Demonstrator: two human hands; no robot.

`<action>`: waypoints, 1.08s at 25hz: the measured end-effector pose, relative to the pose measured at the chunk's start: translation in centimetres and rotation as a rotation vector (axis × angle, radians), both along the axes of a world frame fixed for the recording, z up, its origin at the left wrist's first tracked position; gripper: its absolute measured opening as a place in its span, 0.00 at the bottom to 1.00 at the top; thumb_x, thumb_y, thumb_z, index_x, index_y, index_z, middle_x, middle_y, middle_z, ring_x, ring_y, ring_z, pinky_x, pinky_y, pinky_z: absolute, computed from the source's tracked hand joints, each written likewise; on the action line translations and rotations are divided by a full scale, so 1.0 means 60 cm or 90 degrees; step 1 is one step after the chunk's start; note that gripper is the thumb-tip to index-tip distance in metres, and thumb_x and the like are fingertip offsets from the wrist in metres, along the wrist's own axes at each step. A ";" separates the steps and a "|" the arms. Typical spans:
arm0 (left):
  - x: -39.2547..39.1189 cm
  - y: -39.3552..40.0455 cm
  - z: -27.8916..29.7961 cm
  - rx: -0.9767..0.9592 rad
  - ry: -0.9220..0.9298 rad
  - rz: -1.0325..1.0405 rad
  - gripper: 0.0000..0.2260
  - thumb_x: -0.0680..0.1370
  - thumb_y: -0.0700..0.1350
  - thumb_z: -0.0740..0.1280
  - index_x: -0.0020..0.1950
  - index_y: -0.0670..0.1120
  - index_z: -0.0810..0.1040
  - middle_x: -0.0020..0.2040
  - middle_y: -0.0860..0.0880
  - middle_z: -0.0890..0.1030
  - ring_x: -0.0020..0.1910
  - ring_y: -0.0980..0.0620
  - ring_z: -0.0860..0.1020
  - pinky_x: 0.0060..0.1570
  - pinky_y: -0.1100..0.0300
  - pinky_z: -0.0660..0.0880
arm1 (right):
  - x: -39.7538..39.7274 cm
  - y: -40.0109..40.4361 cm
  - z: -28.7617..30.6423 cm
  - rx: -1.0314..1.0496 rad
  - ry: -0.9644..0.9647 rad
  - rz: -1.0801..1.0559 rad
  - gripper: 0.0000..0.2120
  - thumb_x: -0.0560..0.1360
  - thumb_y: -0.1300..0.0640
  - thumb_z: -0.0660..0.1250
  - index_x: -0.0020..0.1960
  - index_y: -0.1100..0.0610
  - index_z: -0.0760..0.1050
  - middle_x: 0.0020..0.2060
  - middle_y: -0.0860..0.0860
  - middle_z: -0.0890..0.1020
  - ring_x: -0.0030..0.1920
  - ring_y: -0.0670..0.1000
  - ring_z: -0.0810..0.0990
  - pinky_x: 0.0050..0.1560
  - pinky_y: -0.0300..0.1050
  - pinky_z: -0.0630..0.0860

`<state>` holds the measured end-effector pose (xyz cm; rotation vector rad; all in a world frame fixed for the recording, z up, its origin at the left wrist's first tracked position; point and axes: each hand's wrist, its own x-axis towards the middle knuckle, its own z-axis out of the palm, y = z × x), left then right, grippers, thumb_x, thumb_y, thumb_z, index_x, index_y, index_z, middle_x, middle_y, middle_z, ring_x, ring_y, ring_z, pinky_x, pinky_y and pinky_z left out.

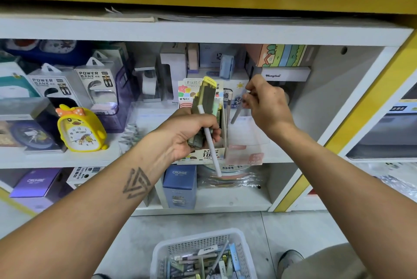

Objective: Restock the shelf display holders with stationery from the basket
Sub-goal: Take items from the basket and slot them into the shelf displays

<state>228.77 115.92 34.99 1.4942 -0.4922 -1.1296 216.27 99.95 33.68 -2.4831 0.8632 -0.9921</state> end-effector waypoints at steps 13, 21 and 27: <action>0.003 0.012 -0.001 -0.043 0.006 0.038 0.06 0.67 0.35 0.79 0.40 0.39 0.83 0.32 0.41 0.82 0.27 0.48 0.78 0.30 0.61 0.76 | 0.023 0.063 0.045 0.310 -0.067 0.065 0.11 0.78 0.48 0.70 0.49 0.57 0.79 0.33 0.53 0.83 0.31 0.51 0.79 0.30 0.41 0.73; -0.016 0.009 -0.003 -0.126 0.005 0.032 0.11 0.66 0.41 0.81 0.44 0.41 0.83 0.34 0.43 0.82 0.27 0.52 0.76 0.26 0.63 0.73 | 0.014 0.098 0.065 0.547 -0.067 0.173 0.09 0.75 0.60 0.73 0.37 0.60 0.80 0.27 0.54 0.79 0.27 0.49 0.76 0.27 0.39 0.70; 0.004 0.010 -0.006 -0.099 0.004 0.077 0.06 0.72 0.40 0.77 0.44 0.41 0.81 0.32 0.43 0.79 0.27 0.50 0.75 0.24 0.64 0.69 | -0.027 0.026 0.077 0.409 -0.257 -0.027 0.06 0.80 0.65 0.65 0.50 0.66 0.80 0.33 0.56 0.83 0.27 0.49 0.80 0.33 0.41 0.79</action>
